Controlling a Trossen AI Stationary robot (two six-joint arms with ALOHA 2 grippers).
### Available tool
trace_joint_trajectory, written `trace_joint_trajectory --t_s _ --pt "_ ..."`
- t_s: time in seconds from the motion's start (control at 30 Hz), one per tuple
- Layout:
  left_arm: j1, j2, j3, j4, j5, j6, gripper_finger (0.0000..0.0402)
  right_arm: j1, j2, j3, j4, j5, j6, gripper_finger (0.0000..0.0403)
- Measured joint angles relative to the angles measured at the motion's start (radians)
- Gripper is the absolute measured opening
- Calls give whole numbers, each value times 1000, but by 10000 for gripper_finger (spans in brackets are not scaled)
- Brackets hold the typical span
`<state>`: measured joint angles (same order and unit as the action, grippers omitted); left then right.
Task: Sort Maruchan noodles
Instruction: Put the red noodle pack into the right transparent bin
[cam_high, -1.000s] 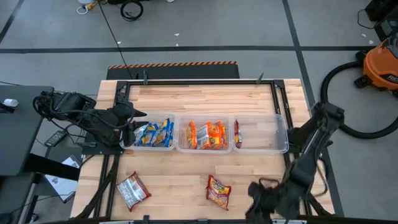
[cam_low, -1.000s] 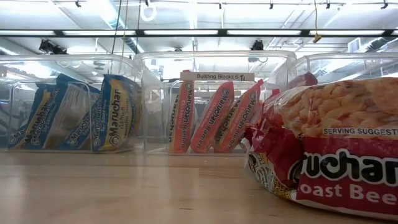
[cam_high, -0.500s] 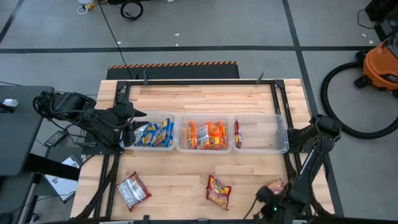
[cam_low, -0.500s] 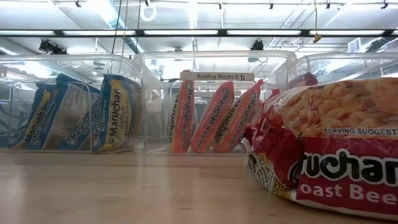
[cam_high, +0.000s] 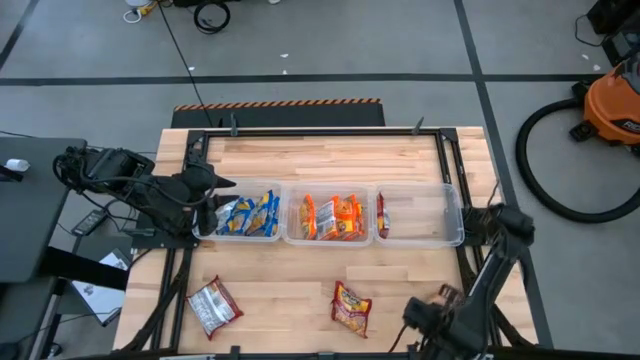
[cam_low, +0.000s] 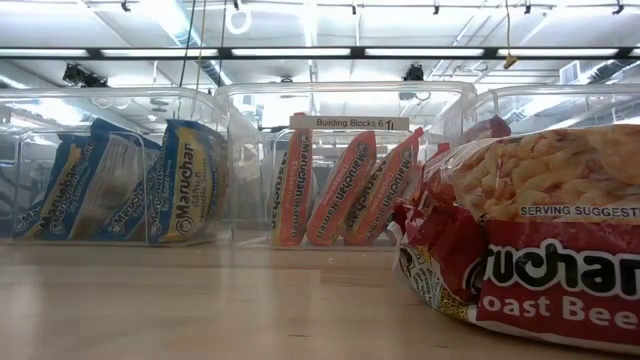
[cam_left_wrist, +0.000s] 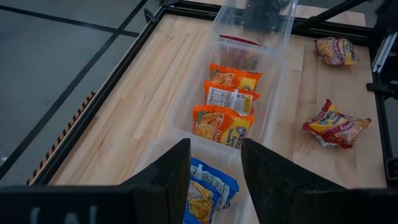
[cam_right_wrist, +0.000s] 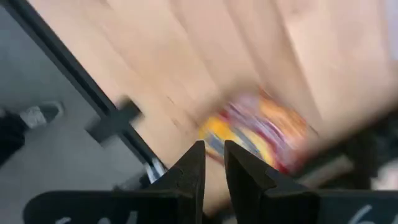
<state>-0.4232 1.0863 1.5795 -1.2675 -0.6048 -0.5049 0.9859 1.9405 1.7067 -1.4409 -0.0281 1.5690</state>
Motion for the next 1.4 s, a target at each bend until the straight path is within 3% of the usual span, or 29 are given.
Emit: trace_joint_trajectory --t_s 0.17,0.33,0.8,1.0,1.2,1.4 --pt "0 0 0 0 0 0 148 14 118 12 112 98 -2 70" --pt "0 0 0 0 0 0 148 -1 199 12 -18 -81 -9 72" --pt "0 0 0 0 0 0 148 53 364 13 -134 -162 70 126" --pt "0 0 0 0 0 0 148 51 354 12 -129 -159 98 126" --pt "0 0 0 0 0 0 148 51 296 12 -126 -229 69 126" --pt "0 0 0 0 0 0 148 46 175 12 -131 -175 22 127"
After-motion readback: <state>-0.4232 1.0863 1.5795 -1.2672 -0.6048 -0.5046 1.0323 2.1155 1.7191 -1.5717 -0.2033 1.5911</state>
